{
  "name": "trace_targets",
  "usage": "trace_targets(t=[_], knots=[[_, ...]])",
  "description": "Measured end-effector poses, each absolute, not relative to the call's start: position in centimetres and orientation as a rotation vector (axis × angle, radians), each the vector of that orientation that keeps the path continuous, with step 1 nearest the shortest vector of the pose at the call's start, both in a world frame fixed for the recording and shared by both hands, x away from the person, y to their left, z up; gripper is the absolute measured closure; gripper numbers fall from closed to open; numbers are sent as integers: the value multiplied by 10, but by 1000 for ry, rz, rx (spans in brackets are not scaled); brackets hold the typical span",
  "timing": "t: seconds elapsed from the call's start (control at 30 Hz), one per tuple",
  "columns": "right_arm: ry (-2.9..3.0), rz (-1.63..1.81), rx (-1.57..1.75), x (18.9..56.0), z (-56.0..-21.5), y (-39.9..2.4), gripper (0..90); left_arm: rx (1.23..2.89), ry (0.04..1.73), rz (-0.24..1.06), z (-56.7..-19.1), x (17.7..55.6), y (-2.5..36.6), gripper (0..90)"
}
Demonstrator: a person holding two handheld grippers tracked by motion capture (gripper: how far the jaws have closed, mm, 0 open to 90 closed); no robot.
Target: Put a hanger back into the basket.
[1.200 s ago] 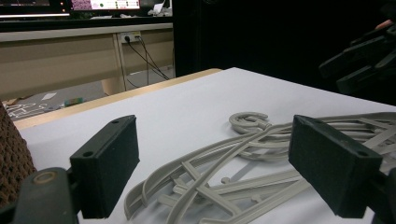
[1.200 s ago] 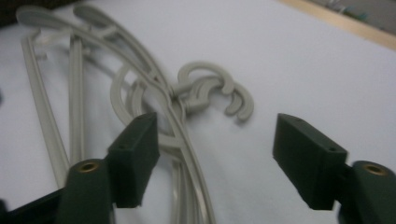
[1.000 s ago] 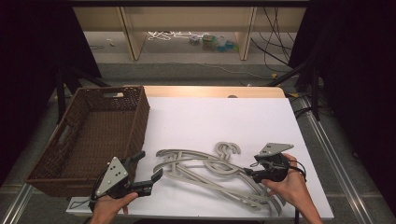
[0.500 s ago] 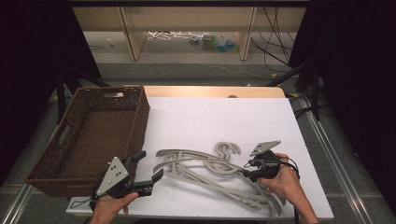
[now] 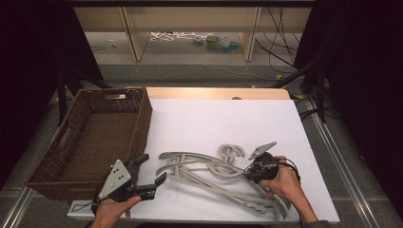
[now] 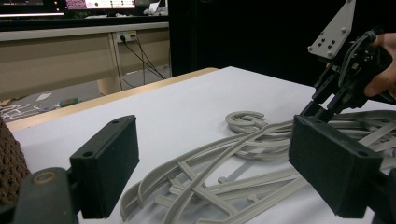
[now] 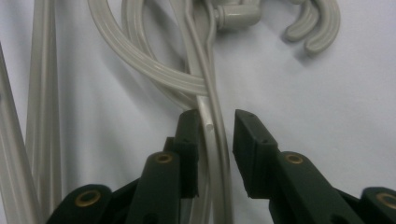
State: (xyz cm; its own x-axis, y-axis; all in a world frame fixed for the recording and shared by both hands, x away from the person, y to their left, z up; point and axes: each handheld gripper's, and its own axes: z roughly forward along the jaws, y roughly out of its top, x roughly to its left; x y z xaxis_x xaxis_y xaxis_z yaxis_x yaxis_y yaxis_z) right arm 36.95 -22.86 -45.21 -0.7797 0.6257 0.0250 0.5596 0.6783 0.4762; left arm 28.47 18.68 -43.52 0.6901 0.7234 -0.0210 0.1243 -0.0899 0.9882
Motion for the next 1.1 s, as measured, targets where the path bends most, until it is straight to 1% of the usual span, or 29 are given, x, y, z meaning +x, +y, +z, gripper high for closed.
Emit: trace_targets(t=[0.1,0.2,0.67,0.77,0.83,1.1], knots=[[2761,717,954,370,-452,-228,779,1613,709,574,-436,285,187,159],[2763,713,942,368,-452,-227,791,1609,709,574,-435,285,187,158],[2751,691,813,359,-431,-218,815,1618,710,576,-436,285,188,158],[2747,700,787,357,-425,-220,819,1595,712,569,-436,285,187,159],[2739,723,773,356,-421,-221,821,1618,705,581,-435,285,188,159],[2724,823,723,348,-406,-224,825,1631,707,532,-436,284,179,161]])
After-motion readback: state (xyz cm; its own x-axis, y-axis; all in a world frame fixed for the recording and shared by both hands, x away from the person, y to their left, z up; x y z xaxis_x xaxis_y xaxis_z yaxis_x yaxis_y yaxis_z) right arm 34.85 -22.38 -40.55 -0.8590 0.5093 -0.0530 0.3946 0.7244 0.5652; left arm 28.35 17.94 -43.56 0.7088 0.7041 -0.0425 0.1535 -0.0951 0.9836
